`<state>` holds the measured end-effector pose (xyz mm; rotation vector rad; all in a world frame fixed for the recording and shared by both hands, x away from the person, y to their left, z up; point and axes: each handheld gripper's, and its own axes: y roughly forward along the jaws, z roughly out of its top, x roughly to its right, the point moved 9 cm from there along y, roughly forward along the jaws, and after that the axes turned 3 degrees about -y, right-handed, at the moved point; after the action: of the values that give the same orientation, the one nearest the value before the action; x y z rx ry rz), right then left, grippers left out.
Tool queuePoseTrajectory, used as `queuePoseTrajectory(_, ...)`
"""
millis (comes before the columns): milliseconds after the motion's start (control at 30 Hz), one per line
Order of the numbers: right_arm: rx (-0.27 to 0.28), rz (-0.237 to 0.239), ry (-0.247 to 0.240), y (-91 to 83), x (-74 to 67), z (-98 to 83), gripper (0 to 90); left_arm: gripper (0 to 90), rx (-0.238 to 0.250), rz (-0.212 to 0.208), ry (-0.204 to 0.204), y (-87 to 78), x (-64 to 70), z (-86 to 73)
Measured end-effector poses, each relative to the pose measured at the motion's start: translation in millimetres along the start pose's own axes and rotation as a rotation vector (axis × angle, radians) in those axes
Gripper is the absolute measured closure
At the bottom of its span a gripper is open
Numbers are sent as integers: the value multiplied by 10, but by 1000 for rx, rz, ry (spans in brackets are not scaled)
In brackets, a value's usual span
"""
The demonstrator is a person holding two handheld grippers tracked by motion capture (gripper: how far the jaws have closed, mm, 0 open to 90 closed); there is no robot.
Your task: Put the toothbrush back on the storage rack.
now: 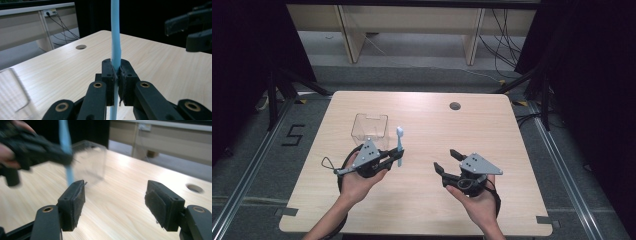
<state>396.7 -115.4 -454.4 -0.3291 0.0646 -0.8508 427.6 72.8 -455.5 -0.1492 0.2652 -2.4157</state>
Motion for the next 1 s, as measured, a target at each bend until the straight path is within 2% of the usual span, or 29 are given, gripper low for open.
queuePoseTrajectory(67,-42,-41,13,-25,98,-152,330,833,4,12,-2,-36,-48,12)
queuePoseTrajectory(100,-42,-41,13,-25,98,-152,330,833,9,18,-1,-56,-74,21)
queuePoseTrajectory(133,-42,-54,-8,-34,154,-189,330,833,14,27,-2,-80,-106,31)
queuePoseTrajectory(167,-58,-61,32,-43,169,-255,331,833,18,33,-4,-98,-132,38)
queuePoseTrajectory(200,-51,-77,16,-41,225,-289,332,833,23,36,-5,-109,-150,45)
queuePoseTrajectory(267,-72,-81,64,-49,252,-378,334,833,34,46,-10,-138,-196,62)
queuePoseTrajectory(333,-64,-107,46,-48,323,-430,335,832,42,54,-10,-168,-241,81)
queuePoseTrajectory(367,-68,-106,72,-42,317,-452,336,833,48,61,-14,-187,-265,97)
queuePoseTrajectory(500,-68,-151,59,-38,404,-517,337,832,68,79,11,-247,-351,165)
queuePoseTrajectory(833,-95,-180,67,29,449,-682,338,832,101,111,20,-307,-481,275)
queuePoseTrajectory(1000,-97,-178,71,37,462,-719,338,832,113,123,26,-322,-524,329)
